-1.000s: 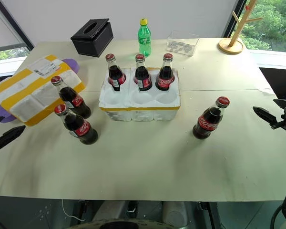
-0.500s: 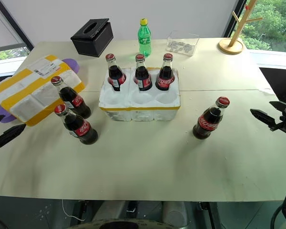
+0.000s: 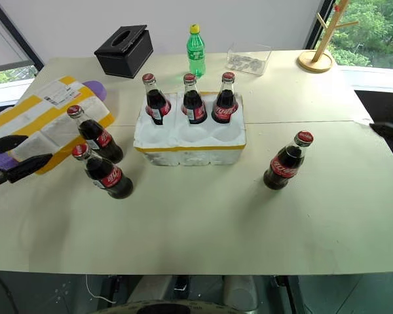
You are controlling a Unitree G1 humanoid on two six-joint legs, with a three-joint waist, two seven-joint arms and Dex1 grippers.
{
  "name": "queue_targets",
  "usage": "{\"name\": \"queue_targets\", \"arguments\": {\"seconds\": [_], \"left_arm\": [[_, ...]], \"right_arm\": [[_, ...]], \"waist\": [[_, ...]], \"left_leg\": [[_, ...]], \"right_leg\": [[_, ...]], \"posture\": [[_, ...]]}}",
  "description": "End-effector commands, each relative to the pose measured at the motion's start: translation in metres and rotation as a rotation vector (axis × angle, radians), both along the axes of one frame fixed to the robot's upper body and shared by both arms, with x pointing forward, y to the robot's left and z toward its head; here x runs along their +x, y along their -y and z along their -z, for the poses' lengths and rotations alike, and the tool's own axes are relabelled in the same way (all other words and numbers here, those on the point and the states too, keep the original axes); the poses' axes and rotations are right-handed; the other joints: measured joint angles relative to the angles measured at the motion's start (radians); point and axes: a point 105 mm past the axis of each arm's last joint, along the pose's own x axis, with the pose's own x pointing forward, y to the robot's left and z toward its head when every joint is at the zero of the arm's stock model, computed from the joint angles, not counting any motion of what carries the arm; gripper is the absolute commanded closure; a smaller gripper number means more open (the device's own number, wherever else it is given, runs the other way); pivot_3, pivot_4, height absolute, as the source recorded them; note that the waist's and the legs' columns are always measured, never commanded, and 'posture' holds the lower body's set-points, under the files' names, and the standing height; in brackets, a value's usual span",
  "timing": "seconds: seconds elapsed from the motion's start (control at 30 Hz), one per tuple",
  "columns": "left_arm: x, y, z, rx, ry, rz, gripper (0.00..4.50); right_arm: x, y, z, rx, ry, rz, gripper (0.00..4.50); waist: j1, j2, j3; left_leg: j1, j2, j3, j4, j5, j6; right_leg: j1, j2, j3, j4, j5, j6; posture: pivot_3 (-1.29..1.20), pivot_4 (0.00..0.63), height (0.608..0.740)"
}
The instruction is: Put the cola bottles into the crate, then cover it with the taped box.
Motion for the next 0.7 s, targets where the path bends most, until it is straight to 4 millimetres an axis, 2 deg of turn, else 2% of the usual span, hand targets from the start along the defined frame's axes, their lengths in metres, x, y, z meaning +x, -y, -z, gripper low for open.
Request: {"name": "queue_targets", "arguments": {"seconds": [0.03, 0.27, 0.47, 0.57, 0.7], "left_arm": [[0.009, 0.004, -0.007, 0.03, 0.005, 0.051, 0.0], [0.035, 0.012, 0.006, 0.046, -0.035, 0.121, 0.0], [0.057, 0.029, 0.022, 0.056, -0.045, 0.184, 0.0], [0.065, 0.038, 0.025, 0.064, -0.041, 0.217, 0.0], [0.074, 0.047, 0.026, 0.062, -0.027, 0.238, 0.0]], "right_arm": [[-0.003, -0.031, -0.045, -0.008, 0.065, -0.153, 0.03], [-0.001, -0.131, -0.078, 0.016, 0.03, -0.518, 0.03], [-0.013, -0.2, -0.072, -0.035, -0.041, -0.73, 0.03], [-0.018, -0.218, -0.07, -0.044, -0.051, -0.787, 0.03], [-0.024, -0.227, -0.072, -0.02, -0.049, -0.829, 0.03]], "waist": [[-0.001, 0.0, 0.0], [0.003, 0.0, 0.0], [0.014, -0.002, 0.001], [0.015, -0.005, 0.002], [0.011, -0.007, 0.002]], "left_leg": [[-0.001, 0.0, 0.0, 0.0, 0.0, 0.0], [-0.012, 0.0, 0.0, 0.002, 0.005, -0.006], [-0.016, 0.0, 0.0, 0.002, 0.006, -0.007], [-0.017, -0.001, 0.0, 0.005, 0.006, -0.007], [-0.023, -0.002, 0.0, 0.01, 0.006, -0.007]], "right_leg": [[-0.001, 0.0, 0.0, 0.0, 0.0, 0.0], [-0.015, 0.001, 0.001, 0.005, 0.001, 0.0], [-0.019, 0.0, 0.002, 0.007, 0.001, -0.001], [-0.02, 0.0, 0.002, 0.01, 0.001, -0.001], [-0.025, 0.0, 0.002, 0.014, 0.001, -0.001]], "posture": [[0.0, 0.15, 0.739], [0.0, 0.15, 0.739], [0.0, 0.15, 0.739], [0.0, 0.15, 0.739], [0.0, 0.15, 0.739]]}}
